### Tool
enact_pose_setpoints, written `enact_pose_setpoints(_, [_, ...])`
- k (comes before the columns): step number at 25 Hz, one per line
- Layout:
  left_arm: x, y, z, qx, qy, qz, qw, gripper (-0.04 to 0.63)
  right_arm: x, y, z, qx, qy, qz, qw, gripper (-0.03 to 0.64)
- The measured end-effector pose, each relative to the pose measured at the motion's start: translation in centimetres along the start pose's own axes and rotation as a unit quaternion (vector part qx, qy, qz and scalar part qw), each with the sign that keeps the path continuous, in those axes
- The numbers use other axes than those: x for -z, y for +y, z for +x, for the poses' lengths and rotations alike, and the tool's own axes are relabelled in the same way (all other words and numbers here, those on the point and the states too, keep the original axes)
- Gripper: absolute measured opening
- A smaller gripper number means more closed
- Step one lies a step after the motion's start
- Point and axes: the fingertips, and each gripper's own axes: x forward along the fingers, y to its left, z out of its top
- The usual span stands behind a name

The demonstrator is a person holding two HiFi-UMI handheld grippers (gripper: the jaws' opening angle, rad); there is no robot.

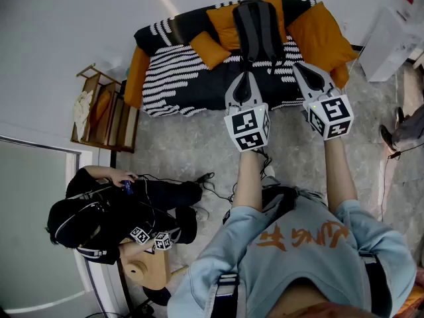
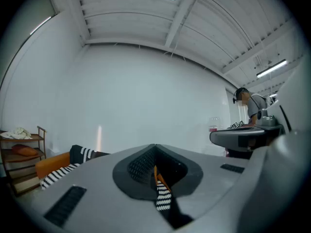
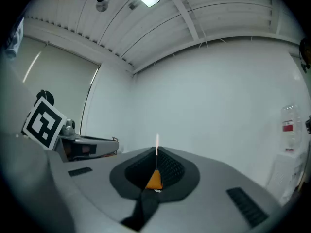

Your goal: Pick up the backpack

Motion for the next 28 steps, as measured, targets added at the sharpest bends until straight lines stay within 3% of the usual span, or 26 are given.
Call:
enact_pose_setpoints(4, [0.1,2.6,2.2,0.008,0.005,-0.005,0.9999,0.021,0.3,0.9,3.0,0.004,0.002,0.002,1.000,0.031])
enact_pose_setpoints(11, [1.4,5.0,6.2,0.028,0.026,-0.030,0.9988,0.021,1.2,-1.8,6.2,0.048,0.020,0.027,0.998,0.032])
enact_pose_setpoints(19, [2.7,6.7,9.5,0.040,0.039,-0.060,0.9966,0.021,2.3,-2.9,9.0,0.056,0.042,0.026,0.997,0.032])
enact_pose_setpoints(28, [1.6,6.4,12.8,0.060,0.031,-0.029,0.9973,0.021,2.4,-5.7,11.2,0.077,0.030,0.022,0.996,0.032])
